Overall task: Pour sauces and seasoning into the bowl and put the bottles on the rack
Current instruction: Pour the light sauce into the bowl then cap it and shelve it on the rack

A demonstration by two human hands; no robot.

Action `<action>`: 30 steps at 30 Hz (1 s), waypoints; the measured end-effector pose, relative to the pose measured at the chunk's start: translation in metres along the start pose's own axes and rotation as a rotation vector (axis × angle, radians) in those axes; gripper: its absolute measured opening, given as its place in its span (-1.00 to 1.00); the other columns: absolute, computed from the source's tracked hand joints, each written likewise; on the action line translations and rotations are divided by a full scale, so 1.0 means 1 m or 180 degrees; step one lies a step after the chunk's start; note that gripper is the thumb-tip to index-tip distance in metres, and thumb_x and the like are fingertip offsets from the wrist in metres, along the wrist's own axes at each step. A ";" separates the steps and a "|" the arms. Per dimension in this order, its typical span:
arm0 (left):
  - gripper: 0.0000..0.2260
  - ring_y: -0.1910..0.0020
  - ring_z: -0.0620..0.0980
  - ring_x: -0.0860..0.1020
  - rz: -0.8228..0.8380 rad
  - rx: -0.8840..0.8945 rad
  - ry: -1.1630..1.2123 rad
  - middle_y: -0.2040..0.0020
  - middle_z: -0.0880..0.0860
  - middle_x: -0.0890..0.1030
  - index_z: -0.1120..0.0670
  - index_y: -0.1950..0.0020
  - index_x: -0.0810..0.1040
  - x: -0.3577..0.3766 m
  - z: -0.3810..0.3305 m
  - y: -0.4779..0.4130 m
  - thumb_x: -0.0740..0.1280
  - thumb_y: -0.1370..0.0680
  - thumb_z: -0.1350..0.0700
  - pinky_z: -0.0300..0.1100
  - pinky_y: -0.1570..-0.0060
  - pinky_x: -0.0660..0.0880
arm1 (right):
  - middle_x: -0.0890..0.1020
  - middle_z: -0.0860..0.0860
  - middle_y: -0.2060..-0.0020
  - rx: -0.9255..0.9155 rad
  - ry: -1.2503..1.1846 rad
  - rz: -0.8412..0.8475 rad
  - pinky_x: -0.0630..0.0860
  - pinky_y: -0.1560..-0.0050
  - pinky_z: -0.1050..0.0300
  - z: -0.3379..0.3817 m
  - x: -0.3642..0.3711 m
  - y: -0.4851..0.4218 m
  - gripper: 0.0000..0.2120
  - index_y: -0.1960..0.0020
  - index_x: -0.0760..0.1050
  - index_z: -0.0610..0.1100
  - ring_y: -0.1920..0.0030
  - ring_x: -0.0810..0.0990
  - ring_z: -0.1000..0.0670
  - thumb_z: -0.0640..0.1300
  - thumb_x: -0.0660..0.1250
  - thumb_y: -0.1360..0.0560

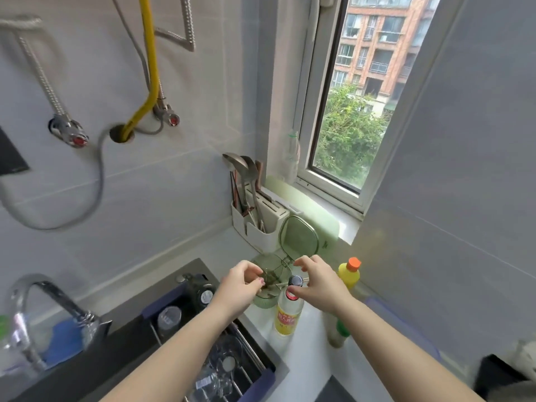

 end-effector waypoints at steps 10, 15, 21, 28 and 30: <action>-0.87 0.03 0.06 0.64 -0.0384 -0.0175 0.0086 0.06 0.06 0.66 -0.02 0.03 0.54 -0.006 -0.010 0.007 0.39 -0.50 0.20 -0.08 -0.08 0.56 | 0.39 -0.01 0.05 -0.0697 0.0517 0.0573 0.47 0.02 0.04 -0.006 0.017 -0.031 -0.74 -0.12 0.53 -0.15 0.02 0.42 -0.08 -0.18 0.40 -0.44; -0.75 -0.03 0.01 0.61 -0.0269 -0.0141 0.0120 -0.03 0.03 0.64 0.01 -0.08 0.54 0.011 -0.023 0.008 0.49 -0.45 0.12 -0.15 -0.04 0.57 | 0.50 -0.05 0.12 -0.1064 -0.0188 0.0224 0.50 0.08 0.06 0.004 -0.020 -0.032 -0.81 0.04 0.61 -0.15 0.06 0.52 -0.08 -0.16 0.47 -0.36; -0.21 -0.33 -0.15 0.39 -0.0160 0.0116 0.0143 -0.34 -0.14 0.42 -0.13 -0.45 0.27 0.020 -0.054 0.011 0.56 -0.32 -0.17 -0.20 -0.20 0.37 | 0.63 0.01 0.23 -0.1436 -0.0798 -0.0256 0.47 0.20 0.21 0.035 -0.108 -0.031 -0.82 0.12 0.65 -0.10 0.22 0.53 0.06 -0.03 0.53 -0.36; -0.07 -0.18 -0.31 0.49 -0.0187 0.0536 0.0695 -0.29 -0.25 0.41 -0.28 -0.51 0.10 0.030 -0.077 0.009 0.60 -0.31 -0.07 -0.31 -0.03 0.47 | 0.54 -0.27 0.30 -0.1150 -0.2125 -0.0458 0.54 0.45 0.18 0.043 -0.163 -0.012 -0.78 0.12 0.63 -0.23 0.46 0.56 -0.02 -0.09 0.54 -0.39; -0.10 -0.17 -0.23 0.55 -0.0229 0.0579 0.0614 -0.28 -0.18 0.48 -0.25 -0.50 0.14 0.034 -0.082 0.007 0.60 -0.32 0.01 -0.24 -0.08 0.53 | 0.50 -0.09 0.43 -0.0969 -0.2446 -0.0500 0.53 0.46 0.17 0.040 -0.167 -0.010 -0.79 0.15 0.62 -0.27 0.51 0.54 0.04 -0.12 0.53 -0.40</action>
Point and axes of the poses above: each hand's wrist, its own y-axis away from the middle knuckle, its own x-axis out of the palm, z = x × y, the point moved 1 cm from there along -y, towards the middle knuckle
